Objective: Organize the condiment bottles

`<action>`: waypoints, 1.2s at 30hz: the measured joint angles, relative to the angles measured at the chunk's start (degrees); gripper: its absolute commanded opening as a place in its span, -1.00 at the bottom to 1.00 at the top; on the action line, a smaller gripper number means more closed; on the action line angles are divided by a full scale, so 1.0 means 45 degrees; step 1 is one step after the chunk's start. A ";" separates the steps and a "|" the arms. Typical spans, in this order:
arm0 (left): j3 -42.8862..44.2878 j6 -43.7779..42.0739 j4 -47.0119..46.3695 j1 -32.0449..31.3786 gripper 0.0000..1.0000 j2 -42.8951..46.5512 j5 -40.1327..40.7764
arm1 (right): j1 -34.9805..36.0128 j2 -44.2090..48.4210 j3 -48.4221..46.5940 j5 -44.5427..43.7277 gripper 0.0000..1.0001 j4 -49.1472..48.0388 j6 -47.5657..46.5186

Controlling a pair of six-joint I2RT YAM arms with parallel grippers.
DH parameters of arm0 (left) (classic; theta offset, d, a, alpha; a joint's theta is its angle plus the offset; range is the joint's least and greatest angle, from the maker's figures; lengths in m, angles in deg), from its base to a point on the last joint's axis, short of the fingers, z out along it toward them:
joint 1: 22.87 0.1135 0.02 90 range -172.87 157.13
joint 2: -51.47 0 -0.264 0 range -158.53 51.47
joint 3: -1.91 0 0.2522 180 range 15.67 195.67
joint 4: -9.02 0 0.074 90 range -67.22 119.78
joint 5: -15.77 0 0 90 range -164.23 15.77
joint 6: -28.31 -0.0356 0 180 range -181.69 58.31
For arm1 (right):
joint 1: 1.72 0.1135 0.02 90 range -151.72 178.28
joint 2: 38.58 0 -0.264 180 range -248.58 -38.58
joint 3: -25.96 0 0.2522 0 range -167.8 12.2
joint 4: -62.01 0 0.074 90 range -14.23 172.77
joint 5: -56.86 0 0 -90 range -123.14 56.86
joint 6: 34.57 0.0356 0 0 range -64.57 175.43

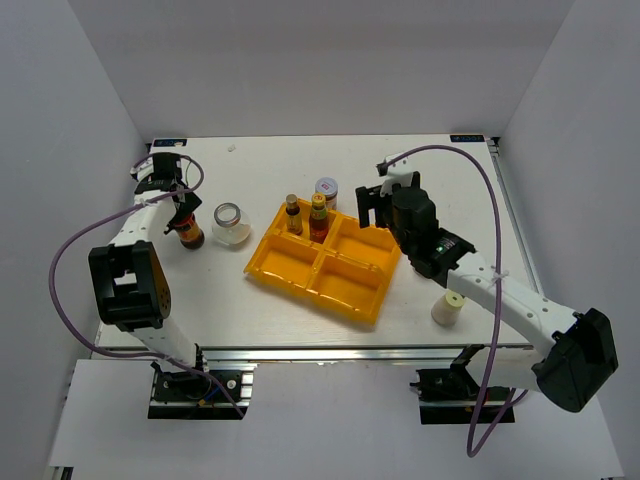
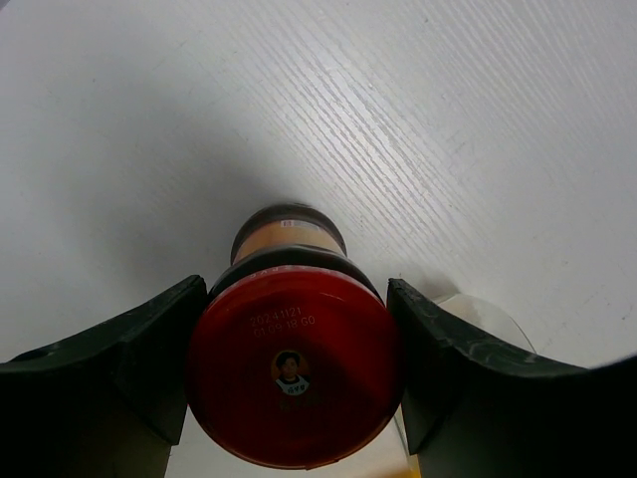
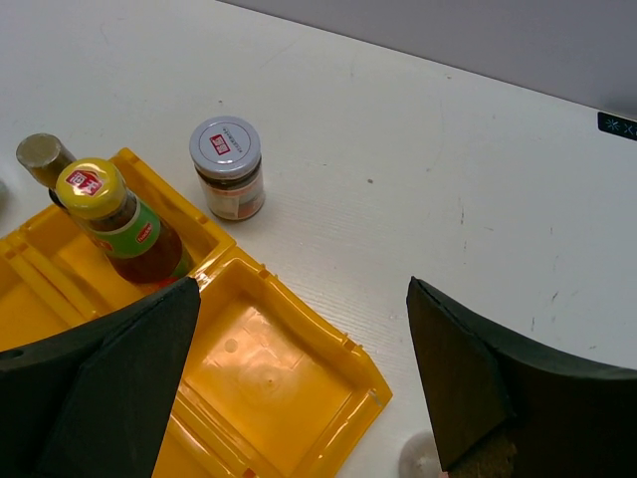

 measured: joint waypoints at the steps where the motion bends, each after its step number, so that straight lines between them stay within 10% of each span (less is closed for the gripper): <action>1: 0.0005 0.0000 0.0010 0.0000 -0.21 0.0000 0.0000 | 0.0000 0.0015 0.0000 -0.0049 0.79 0.0000 0.0000; 7: 0.0010 0.0000 0.0078 0.0000 -1.00 0.0024 -0.0039 | 0.0000 0.0301 0.0199 -0.0214 0.79 0.0087 0.0029; 21: -0.0486 -0.0053 0.0719 -0.0889 -1.00 0.4303 -0.0826 | -0.0073 0.2657 0.2123 -0.1326 0.79 0.0044 0.1015; 36: 0.1404 -0.1919 -0.0427 -0.7839 -1.00 0.4828 -0.2176 | -0.0146 0.5017 0.2681 -0.2696 0.79 0.0447 0.1914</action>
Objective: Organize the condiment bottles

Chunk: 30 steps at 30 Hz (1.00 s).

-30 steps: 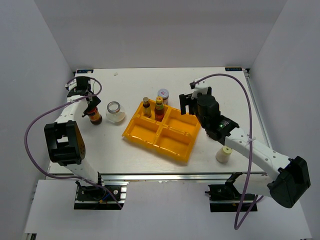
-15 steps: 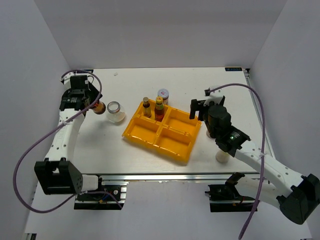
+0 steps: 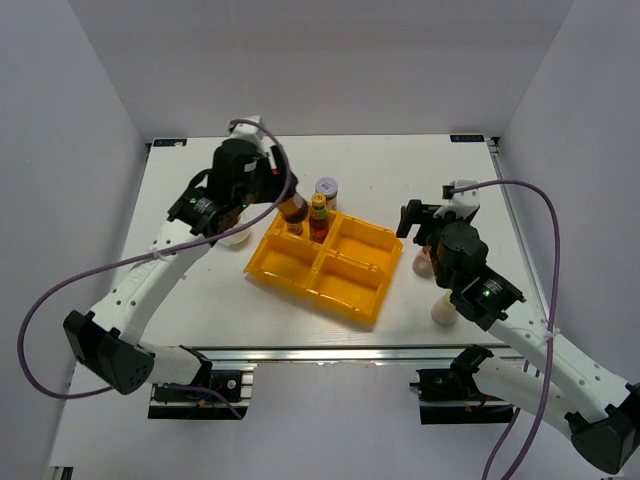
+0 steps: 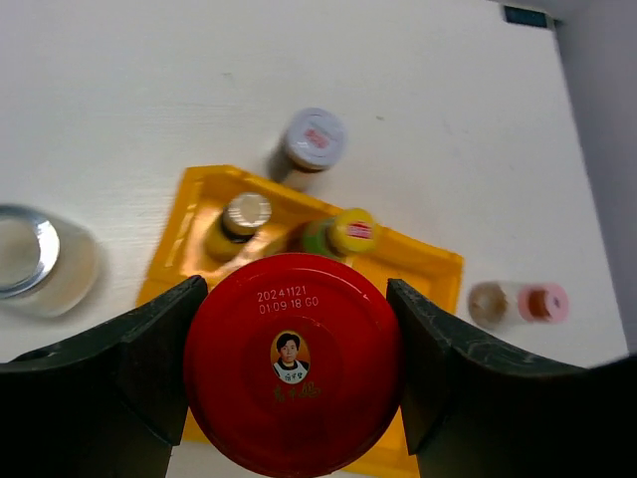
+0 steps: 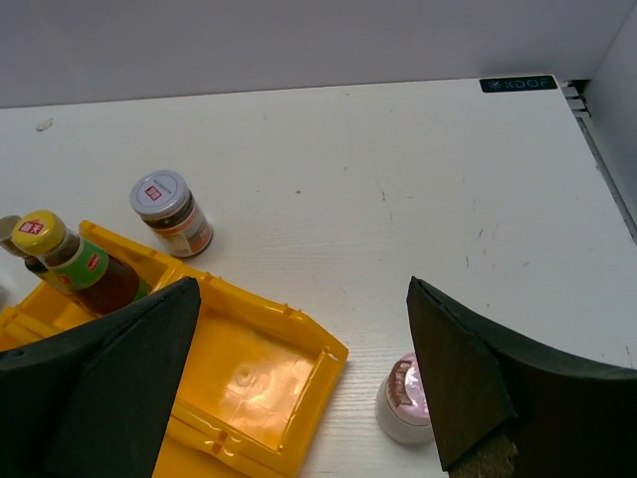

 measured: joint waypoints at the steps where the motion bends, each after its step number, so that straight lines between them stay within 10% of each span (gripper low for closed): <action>1: 0.0379 -0.0180 -0.0092 -0.0529 -1.00 -0.0262 -0.0049 | -0.0010 0.0155 0.0029 -0.0126 0.79 0.0097 0.0068; 12: 0.3079 -0.1622 -0.0539 -0.4051 -1.00 -0.3026 0.0068 | -0.0083 0.1404 0.0379 -0.0763 0.79 0.0665 0.0384; 30: 0.5931 -0.2297 0.0112 -0.4177 -1.00 -0.8961 0.0563 | -0.0228 0.1661 0.0607 -0.1700 0.79 0.1156 0.0423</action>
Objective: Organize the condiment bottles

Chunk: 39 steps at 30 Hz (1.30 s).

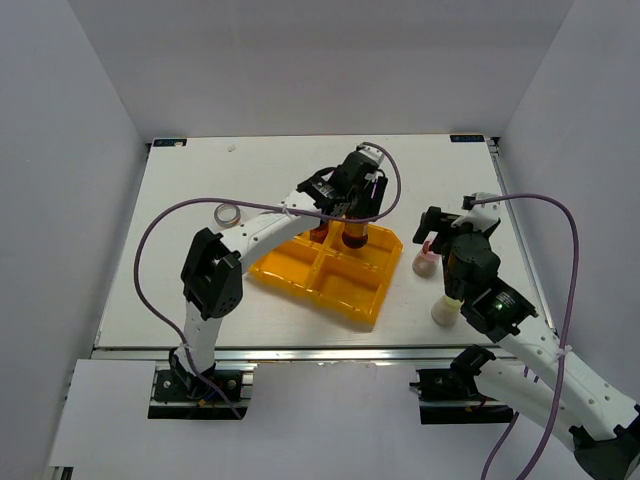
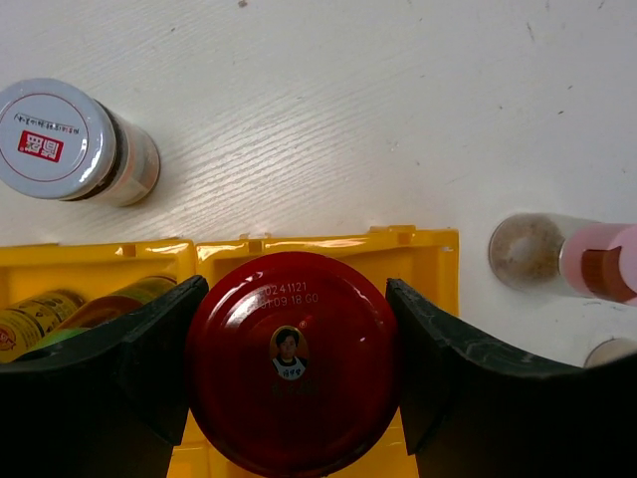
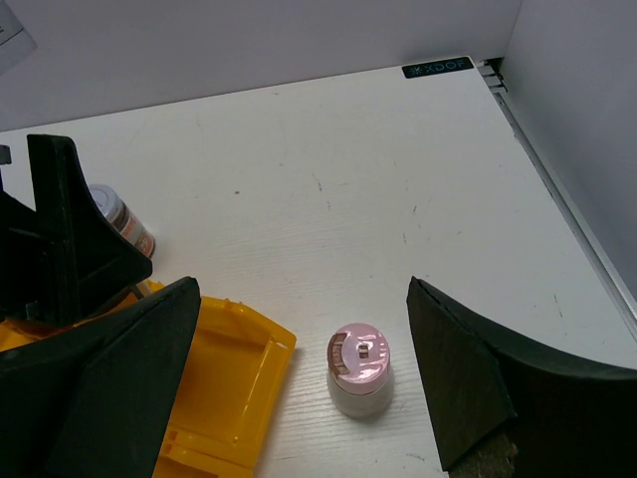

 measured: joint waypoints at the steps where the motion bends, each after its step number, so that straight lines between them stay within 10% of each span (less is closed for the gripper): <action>1: -0.0097 0.0000 -0.0034 0.0000 -1.00 -0.0010 0.0029 | -0.0024 -0.0010 0.0029 -0.0019 0.79 0.0005 0.0000; 8: -0.0850 0.0049 -0.0495 0.0000 -0.88 -0.0024 0.0471 | -0.0126 -0.0102 0.0044 -0.0029 0.79 0.0000 0.0000; 39: -0.3303 0.0651 -0.2215 -0.0015 0.93 0.0976 0.0845 | -0.0437 -0.1472 -0.0374 0.1685 0.79 0.0384 0.0058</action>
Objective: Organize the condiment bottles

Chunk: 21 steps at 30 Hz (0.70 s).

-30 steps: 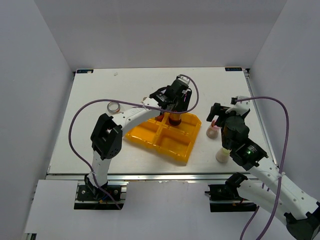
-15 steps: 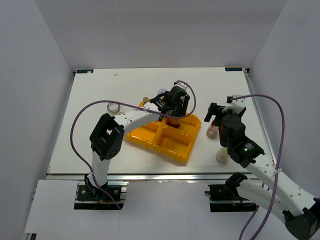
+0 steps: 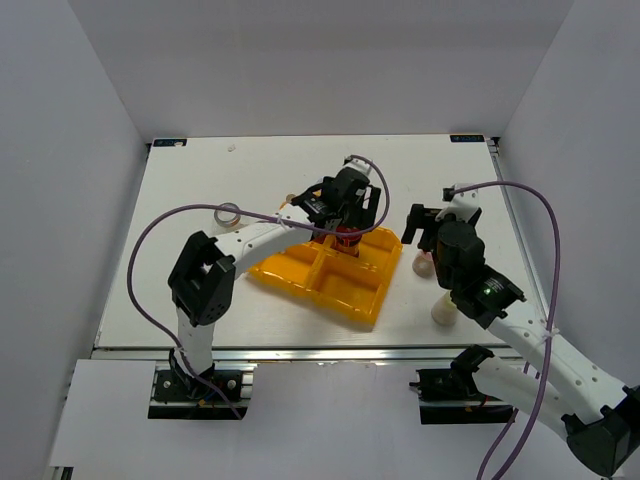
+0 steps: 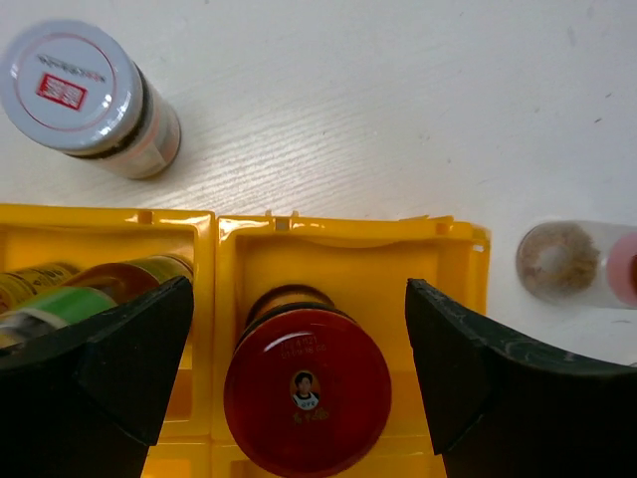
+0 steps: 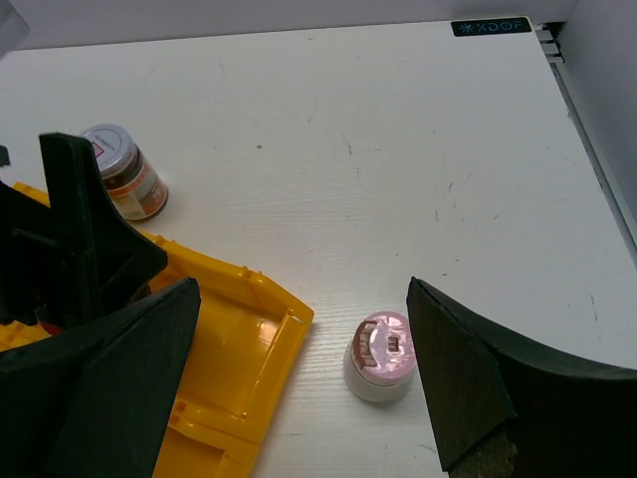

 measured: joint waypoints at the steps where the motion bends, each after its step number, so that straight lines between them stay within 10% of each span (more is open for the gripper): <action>1: 0.0049 -0.0015 0.0000 0.0000 0.96 0.0165 0.0000 | 0.0000 -0.0068 -0.0117 0.0107 0.79 0.0083 0.0024; 15: 0.2191 -0.0340 0.0593 0.0034 0.96 0.1409 0.0942 | -0.0180 -0.1088 -0.2463 0.1054 0.79 0.0971 0.0044; 21: 0.0311 0.0209 0.0340 0.1530 0.96 0.3915 0.0962 | -0.0442 -0.3691 -0.4575 0.2200 0.79 0.1316 0.0083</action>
